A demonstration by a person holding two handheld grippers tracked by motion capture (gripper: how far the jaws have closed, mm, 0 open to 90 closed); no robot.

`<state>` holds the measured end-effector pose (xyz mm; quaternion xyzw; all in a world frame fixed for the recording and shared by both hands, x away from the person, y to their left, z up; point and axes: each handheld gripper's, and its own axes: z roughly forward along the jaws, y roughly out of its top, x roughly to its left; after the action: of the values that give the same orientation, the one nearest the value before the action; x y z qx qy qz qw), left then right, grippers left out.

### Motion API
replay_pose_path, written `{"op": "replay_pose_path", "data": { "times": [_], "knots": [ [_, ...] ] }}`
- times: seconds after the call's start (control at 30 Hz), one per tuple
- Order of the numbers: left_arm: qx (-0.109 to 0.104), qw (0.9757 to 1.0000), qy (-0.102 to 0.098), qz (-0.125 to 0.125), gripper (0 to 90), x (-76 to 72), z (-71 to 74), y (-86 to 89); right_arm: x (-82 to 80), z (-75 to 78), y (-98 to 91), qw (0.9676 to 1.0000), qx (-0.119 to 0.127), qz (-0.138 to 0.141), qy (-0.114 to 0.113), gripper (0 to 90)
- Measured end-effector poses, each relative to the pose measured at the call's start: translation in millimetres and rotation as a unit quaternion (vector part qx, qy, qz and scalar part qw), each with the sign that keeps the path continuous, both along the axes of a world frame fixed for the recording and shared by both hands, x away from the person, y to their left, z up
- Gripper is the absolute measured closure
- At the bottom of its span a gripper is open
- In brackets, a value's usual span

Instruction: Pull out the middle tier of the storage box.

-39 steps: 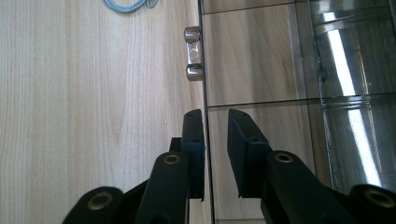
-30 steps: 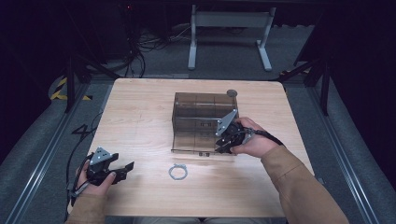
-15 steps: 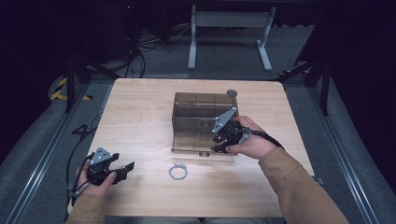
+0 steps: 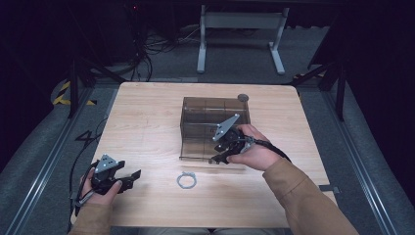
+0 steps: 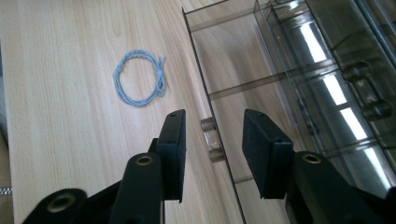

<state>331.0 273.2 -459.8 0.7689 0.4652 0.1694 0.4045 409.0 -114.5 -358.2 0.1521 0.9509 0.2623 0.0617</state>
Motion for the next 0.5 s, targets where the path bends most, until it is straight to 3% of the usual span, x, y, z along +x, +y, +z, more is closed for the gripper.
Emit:
{"op": "replay_pose_path", "data": {
  "times": [0.5],
  "knots": [
    [-0.001, 1.0, -0.001, -0.001, 26.4, -0.2, 0.2, 0.9, -11.4, -16.6, 39.4, 0.9997, 0.006, 0.01, 0.023, 59.5]
  ]
}}
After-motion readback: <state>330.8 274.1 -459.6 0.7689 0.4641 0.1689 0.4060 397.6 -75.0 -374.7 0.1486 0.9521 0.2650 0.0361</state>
